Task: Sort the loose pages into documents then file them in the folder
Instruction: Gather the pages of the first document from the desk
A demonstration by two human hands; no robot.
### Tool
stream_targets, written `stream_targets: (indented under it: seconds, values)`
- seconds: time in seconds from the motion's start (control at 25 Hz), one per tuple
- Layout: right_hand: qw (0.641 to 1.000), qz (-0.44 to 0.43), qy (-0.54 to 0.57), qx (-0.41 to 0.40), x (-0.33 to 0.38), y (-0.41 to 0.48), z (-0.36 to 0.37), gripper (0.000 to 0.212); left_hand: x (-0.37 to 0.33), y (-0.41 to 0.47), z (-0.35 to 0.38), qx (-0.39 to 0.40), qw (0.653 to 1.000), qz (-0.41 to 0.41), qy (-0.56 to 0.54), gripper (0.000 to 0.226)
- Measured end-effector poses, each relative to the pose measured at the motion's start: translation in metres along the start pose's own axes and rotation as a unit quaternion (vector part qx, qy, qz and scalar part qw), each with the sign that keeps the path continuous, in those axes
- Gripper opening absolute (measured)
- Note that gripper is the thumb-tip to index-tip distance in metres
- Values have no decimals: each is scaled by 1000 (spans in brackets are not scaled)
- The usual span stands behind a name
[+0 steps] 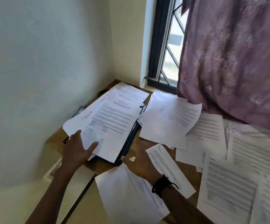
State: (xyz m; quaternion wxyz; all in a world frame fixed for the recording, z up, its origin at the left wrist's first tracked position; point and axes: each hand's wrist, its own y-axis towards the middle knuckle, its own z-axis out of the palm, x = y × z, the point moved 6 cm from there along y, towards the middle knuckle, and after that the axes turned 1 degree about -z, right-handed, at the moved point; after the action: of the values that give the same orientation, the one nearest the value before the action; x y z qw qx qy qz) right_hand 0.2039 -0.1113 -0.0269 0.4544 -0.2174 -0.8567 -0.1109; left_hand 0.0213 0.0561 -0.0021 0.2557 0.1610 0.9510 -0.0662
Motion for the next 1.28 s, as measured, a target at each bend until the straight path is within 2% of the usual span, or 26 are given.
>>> stream_targets:
  seconds: [0.08, 0.16, 0.28, 0.36, 0.44, 0.56, 0.68, 0.8, 0.92, 1.04, 1.08, 1.16, 1.28]
  values:
    - [999, 39, -34, 6, -3, 8, 9, 67, 9, 5, 4, 3, 999, -8, 31, 106]
    - [994, 97, 6, 43, -5, 11, 19, 69, 14, 7, 10, 17, 997, -17, 73, 116]
    - [992, 113, 40, 43, -3, 19, 27, 62, 20, 15, 13, 62, 991, -50, 105, 131]
    - [991, 121, 57, 26, 0, 22, 25, 52, 21, 18, 10, 78, 987, -59, 124, 133]
    - [985, 149, 91, -2, 3, 24, 20, 46, 15, 13, 4, 64, 984, -41, 161, 126]
    - [968, 201, 145, -36, -3, 27, 20, 50, 3, 4, 1, 38, 976, -9, 216, 108]
    - [963, 213, 151, -65, -11, 32, 19, 48, -3, -6, 0, 29, 978, 4, 204, 94]
    - [959, 210, 178, -69, -12, 33, 17, 35, -1, -11, -1, 13, 983, 11, 184, 88]
    - [957, 199, 202, -69, -10, 29, 6, 30, 3, -14, -2, 10, 995, 3, 102, 82]
    - [958, 153, 234, -68, -2, 19, -20, 33, 1, -14, -8, 17, 998, -25, -64, 78]
    - [956, 141, 246, -70, 0, 12, -30, 33, 1, -14, -11, 28, 989, -45, -139, 76]
    - [943, 127, 299, -72, 3, -2, -54, 31, -6, -16, -16, 61, 950, -95, -290, 73]
    - [917, 129, 374, -51, 5, -26, -84, 29, -37, -29, -22, 138, 892, -104, -418, 60]
